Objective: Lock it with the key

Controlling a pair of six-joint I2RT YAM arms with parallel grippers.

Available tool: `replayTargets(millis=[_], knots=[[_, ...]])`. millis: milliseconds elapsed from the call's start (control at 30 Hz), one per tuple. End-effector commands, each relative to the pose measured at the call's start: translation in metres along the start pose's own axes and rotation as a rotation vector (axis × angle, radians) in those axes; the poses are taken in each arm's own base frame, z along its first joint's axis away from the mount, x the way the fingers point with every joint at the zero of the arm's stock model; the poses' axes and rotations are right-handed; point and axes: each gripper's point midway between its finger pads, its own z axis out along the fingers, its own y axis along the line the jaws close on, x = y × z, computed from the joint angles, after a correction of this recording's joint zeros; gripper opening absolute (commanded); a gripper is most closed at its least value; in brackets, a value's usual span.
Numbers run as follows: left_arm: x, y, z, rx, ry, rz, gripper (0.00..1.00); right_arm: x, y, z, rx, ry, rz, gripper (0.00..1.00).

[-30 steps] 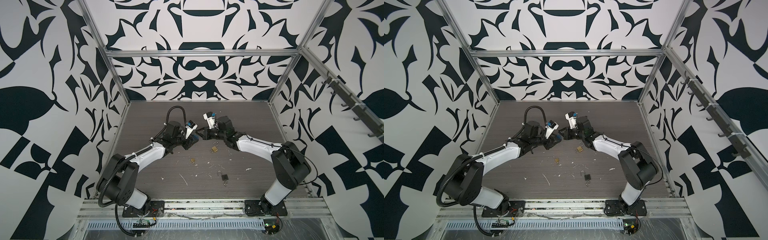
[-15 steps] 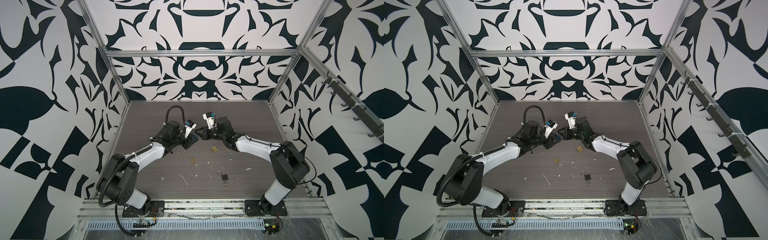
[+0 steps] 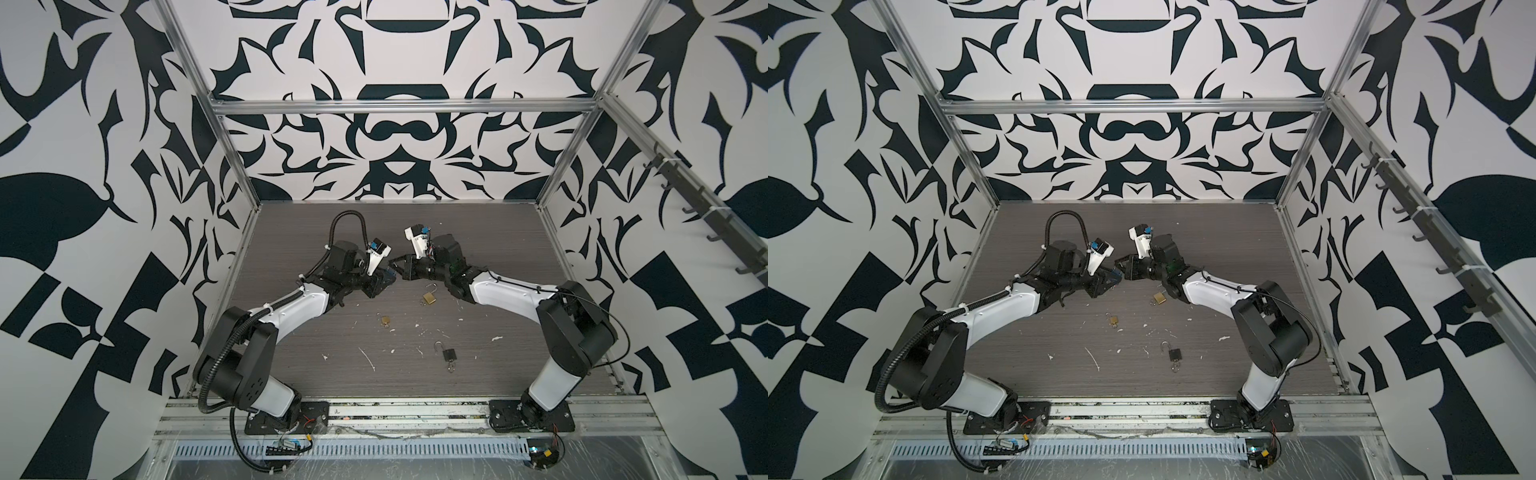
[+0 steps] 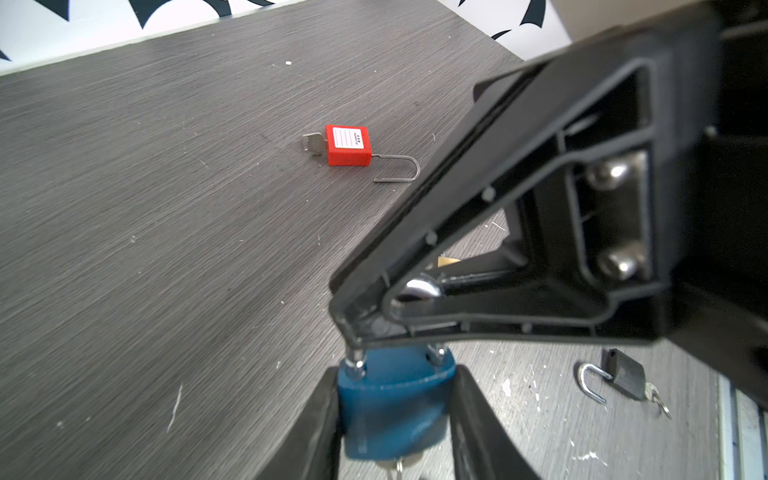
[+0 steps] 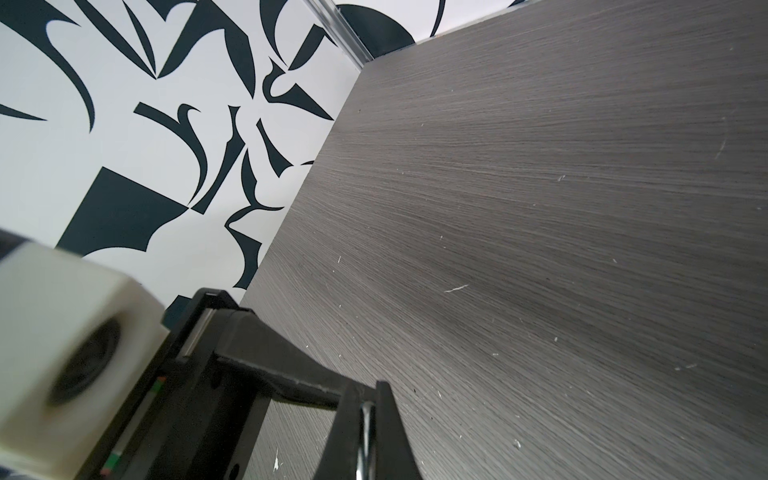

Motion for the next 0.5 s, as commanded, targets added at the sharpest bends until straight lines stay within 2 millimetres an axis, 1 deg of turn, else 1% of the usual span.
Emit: replayTargets(millis=[0,167,233,333,400,467], knots=[[-0.187,-0.045,-0.078,0.035,-0.659,0.507,0.0,0.163,0.026,-0.02,-0.056,0.595,0.185,0.0],[-0.131,-0.06,-0.064,0.112,-0.488,0.57,0.0,0.123,0.031,-0.034,-0.067,0.506,0.175,0.0],[-0.112,-0.064,-0.058,0.133,-0.417,0.595,0.0,0.111,0.035,-0.039,-0.069,0.493,0.156,0.0],[-0.08,-0.07,-0.048,0.154,-0.27,0.656,0.0,0.099,0.041,-0.048,-0.07,0.488,0.129,0.0],[-0.069,-0.071,-0.045,0.144,-0.216,0.698,0.0,0.093,0.043,-0.052,-0.073,0.479,0.123,0.0],[-0.065,-0.07,-0.046,0.128,-0.201,0.726,0.0,0.09,0.044,-0.057,-0.074,0.474,0.123,0.0]])
